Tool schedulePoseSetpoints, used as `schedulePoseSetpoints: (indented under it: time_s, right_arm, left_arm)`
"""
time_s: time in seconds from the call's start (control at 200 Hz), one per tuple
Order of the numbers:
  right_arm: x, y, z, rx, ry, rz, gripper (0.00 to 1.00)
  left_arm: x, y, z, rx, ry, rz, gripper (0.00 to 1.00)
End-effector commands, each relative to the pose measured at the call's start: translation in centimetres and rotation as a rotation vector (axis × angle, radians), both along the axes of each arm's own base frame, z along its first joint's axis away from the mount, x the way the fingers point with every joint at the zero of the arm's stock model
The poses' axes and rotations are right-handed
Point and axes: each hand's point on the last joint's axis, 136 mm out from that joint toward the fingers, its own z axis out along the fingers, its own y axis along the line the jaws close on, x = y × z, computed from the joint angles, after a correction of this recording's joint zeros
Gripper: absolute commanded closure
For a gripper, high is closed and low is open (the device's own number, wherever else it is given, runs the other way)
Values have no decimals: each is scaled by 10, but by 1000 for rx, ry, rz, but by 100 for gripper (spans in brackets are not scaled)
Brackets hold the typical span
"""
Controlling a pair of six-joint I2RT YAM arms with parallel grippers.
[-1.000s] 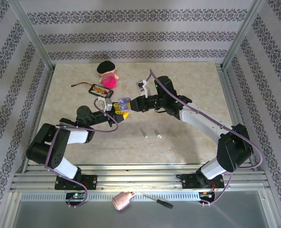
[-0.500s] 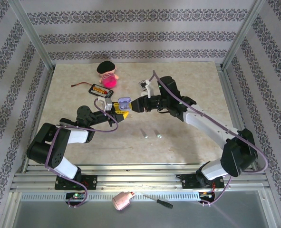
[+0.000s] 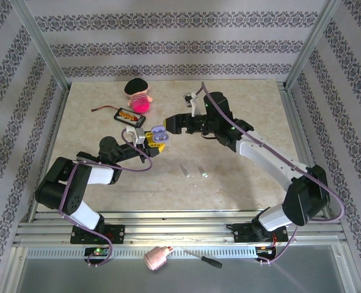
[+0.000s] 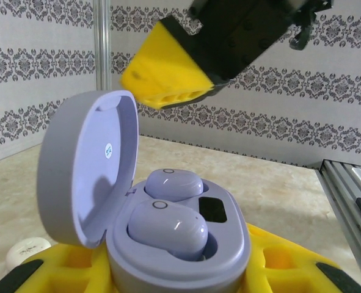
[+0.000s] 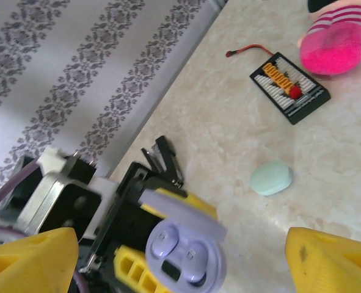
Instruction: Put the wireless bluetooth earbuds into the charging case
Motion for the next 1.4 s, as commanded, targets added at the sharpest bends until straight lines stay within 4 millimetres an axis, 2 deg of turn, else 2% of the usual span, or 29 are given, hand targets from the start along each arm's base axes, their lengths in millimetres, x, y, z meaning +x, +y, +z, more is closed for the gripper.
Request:
schedulePoseSetpoints:
  time_s: [0.0, 0.155, 0.445, 0.66, 0.964, 1.179, 1.394]
  right_arm:
    - [14, 1, -5, -38, 58, -58, 12]
    - [19, 7, -17, -112, 109, -54, 12]
    - [12, 9, -37, -185, 140, -35, 13]
    - [4, 4, -36, -192, 133, -35, 13]
    - [1, 5, -22, -167, 103, -28, 13]
    - [14, 13, -9, -164, 85, -48, 14]
    - [32, 19, -23, -205, 104, -64, 14]
  left_arm:
    - [-5, 2, 15, -7, -100, 1, 84]
    - [-4, 3, 18, -16, -93, 7, 83]
    - [0, 6, 21, -25, -90, 38, 83]
    - [2, 7, 22, -28, -92, 55, 84]
    - [2, 7, 22, -24, -105, 61, 84]
    - [3, 8, 20, -19, -106, 66, 84]
    - [2, 8, 19, -17, -107, 68, 84]
